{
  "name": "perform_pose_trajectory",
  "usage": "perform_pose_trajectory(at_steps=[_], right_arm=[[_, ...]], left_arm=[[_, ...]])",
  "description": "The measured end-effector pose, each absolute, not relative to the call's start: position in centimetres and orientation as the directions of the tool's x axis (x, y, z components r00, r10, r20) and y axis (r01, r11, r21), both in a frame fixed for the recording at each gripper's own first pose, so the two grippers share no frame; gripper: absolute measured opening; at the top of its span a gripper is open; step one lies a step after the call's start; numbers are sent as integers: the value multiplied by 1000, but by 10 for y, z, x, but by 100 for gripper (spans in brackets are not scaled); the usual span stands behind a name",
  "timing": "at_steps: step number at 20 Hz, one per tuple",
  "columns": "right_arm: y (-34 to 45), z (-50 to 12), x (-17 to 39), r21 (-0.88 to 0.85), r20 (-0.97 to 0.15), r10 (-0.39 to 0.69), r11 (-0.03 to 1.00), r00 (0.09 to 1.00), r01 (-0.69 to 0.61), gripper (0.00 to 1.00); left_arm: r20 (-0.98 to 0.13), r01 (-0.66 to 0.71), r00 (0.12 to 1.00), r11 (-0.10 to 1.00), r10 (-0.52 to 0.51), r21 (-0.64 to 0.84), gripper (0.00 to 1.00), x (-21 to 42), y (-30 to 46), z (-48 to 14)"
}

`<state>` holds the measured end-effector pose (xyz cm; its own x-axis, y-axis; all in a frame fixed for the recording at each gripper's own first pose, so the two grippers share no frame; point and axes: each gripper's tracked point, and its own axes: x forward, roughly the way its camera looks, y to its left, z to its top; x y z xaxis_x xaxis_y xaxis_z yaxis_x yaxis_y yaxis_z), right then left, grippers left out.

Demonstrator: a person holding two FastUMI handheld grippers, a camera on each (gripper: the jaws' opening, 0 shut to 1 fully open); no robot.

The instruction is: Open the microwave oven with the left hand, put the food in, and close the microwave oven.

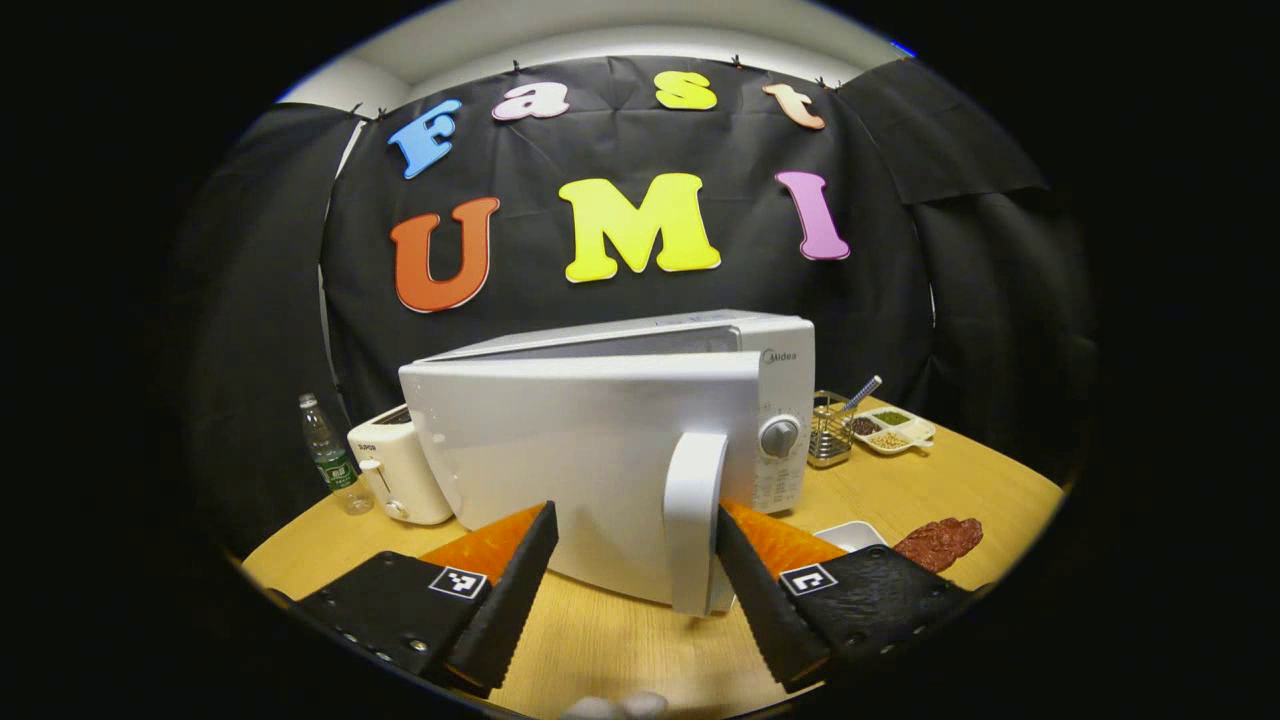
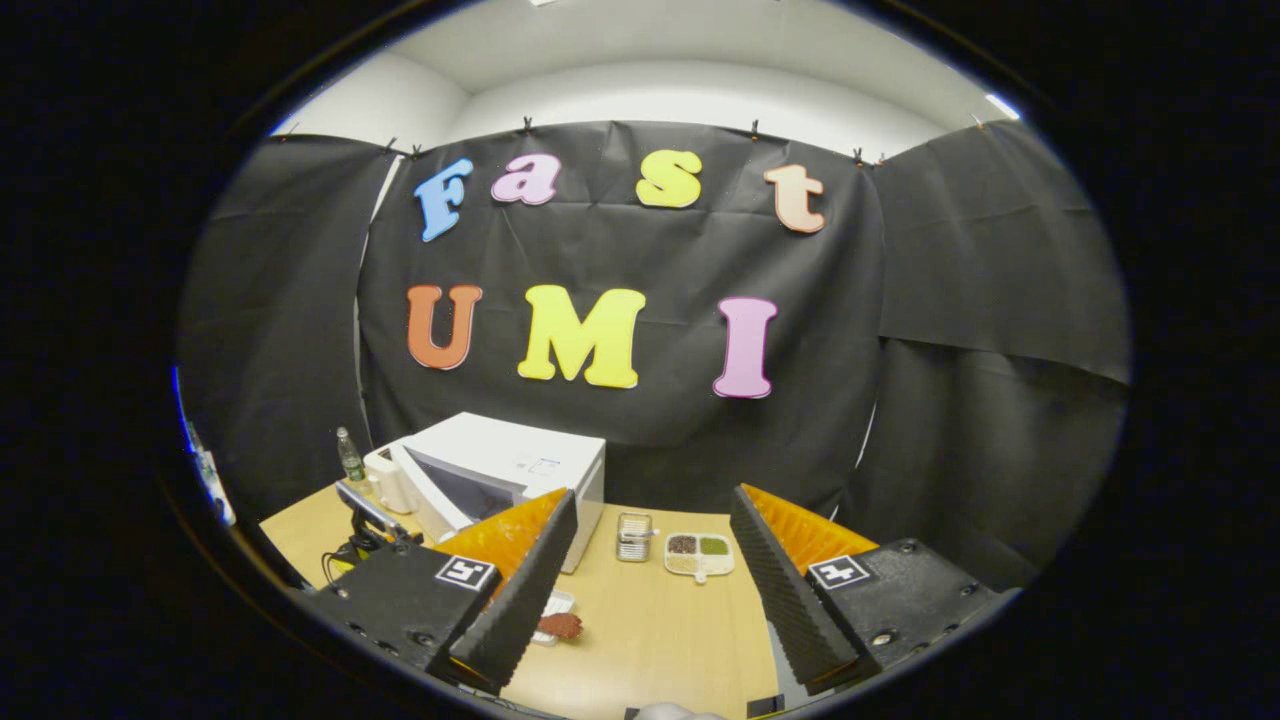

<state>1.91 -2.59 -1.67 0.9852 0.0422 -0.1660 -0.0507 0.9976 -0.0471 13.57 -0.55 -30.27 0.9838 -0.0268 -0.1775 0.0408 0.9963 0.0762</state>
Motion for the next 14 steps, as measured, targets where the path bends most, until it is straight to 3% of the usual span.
perform_pose_trajectory(at_steps=[2,3,4,13,14], right_arm=[[-24,-18,17,-47,-164,45,998,985,-53,99],[-23,-20,16,-47,-168,46,997,985,-55,99],[-21,-22,16,-43,-169,52,997,984,-60,99],[21,-37,7,-8,-197,127,991,972,-131,99],[28,-38,5,-2,-200,138,990,970,-141,91]], left_arm=[[-174,40,984,996,-26,79,94,130,0,-299],[-181,37,983,996,-22,84,88,127,2,-301],[-178,29,984,996,-13,89,95,121,6,-299],[-216,-28,975,996,46,83,95,66,56,-300],[-220,-39,974,996,56,84,95,60,64,-301]])
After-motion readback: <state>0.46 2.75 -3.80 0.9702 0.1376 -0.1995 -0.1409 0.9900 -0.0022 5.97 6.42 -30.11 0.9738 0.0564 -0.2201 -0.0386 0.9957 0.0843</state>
